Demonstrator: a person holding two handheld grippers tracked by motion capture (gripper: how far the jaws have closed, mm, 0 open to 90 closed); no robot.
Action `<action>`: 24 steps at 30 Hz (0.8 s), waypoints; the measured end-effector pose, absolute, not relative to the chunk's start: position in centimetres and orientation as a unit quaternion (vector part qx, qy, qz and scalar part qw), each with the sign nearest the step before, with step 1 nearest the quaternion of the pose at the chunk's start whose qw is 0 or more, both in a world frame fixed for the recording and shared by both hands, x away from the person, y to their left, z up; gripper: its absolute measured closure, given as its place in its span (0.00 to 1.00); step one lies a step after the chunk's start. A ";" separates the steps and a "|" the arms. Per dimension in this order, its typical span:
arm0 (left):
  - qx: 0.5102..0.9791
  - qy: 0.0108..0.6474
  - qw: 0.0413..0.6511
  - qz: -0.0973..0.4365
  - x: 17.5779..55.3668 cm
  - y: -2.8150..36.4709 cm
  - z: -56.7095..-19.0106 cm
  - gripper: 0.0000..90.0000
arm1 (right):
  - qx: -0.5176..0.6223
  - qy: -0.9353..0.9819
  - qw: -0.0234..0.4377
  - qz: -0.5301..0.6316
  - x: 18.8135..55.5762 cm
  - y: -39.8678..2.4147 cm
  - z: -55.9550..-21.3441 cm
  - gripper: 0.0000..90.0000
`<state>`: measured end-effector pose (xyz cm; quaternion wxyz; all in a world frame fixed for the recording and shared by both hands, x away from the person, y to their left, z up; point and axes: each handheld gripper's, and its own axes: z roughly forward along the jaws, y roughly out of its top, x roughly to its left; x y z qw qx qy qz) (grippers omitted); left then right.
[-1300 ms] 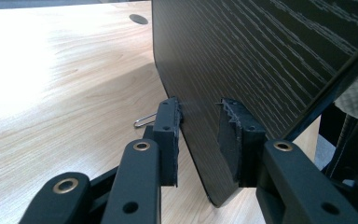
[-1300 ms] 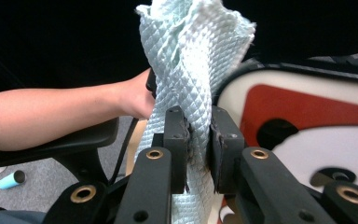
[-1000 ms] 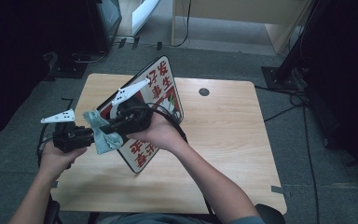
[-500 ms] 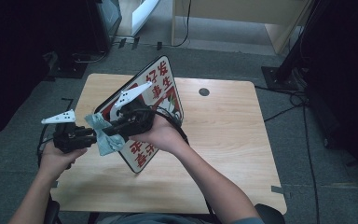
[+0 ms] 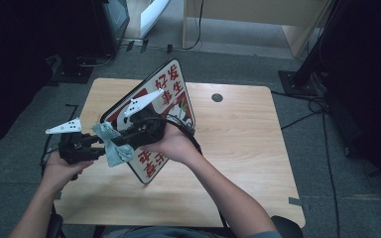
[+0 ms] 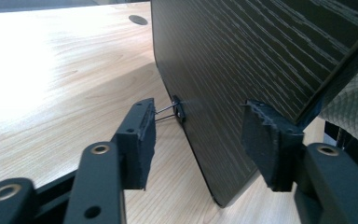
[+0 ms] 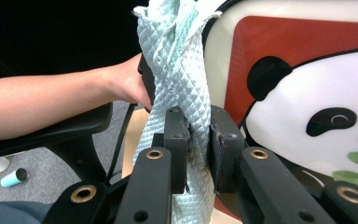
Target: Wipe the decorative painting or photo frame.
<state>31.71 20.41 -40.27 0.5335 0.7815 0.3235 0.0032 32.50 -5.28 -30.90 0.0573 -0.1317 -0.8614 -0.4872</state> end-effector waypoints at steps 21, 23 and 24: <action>0.779 0.333 0.530 0.021 31.7 20.7 -40.7 0.42 | -0.134 -0.864 0.064 -0.481 32.3 -5.7 -32.5 0.88; 0.779 0.334 0.531 0.022 31.7 20.8 -40.7 0.42 | -0.136 -0.864 0.065 -0.480 32.3 -5.7 -32.7 0.88; 0.779 0.334 0.531 0.023 31.7 20.8 -40.7 0.42 | -0.137 -0.865 0.067 -0.478 32.2 -5.8 -32.8 0.89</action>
